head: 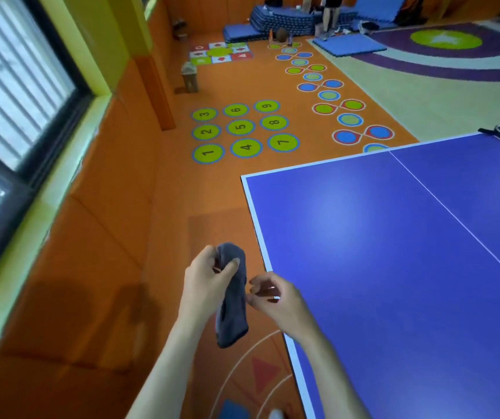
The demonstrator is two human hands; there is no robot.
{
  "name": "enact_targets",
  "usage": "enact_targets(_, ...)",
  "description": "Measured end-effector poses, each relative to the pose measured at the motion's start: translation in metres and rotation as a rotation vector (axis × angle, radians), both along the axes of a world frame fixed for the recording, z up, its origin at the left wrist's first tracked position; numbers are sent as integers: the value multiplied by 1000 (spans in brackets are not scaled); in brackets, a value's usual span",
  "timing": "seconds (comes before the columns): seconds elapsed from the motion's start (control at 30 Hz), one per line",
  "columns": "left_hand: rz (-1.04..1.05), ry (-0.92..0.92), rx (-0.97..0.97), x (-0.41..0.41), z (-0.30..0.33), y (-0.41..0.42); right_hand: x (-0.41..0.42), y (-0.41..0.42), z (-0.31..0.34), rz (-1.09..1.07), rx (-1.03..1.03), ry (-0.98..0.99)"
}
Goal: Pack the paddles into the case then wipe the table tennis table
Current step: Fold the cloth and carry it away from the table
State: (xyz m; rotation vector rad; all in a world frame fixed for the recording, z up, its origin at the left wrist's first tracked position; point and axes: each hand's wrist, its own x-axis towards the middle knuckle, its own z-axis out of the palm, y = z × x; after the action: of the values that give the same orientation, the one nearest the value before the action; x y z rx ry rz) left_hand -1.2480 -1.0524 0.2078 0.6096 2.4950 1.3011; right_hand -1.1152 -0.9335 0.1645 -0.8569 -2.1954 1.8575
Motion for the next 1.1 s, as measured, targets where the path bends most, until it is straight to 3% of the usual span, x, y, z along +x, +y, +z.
enact_targets(0.1,175,-11,44,-16,4,6,-26,-14,1,126,-19,-19)
enact_targets(0.23,292,-44,82,-44,-3,6,-61,-25,3,78,78,27)
enact_targets(0.3,245,-168,180,-61,-6,7,-78,-24,3,-16,86,34)
enact_targets(0.4,19,-377,305,-84,-10,2,-108,-15,1,-137,-20,-9)
enact_targets(0.53,-218,-185,72,-127,-28,-11,-152,-4,-2,-281,-261,-73)
enact_targets(0.7,-458,-238,3,-171,-34,-17,-204,-3,-2,-404,-371,-75)
enact_targets(0.93,-341,-72,66,-222,-44,-24,-268,-20,12,-295,-608,41)
enact_targets(1.1,-164,-139,165,-250,-45,-32,-299,-27,12,-214,-729,109)
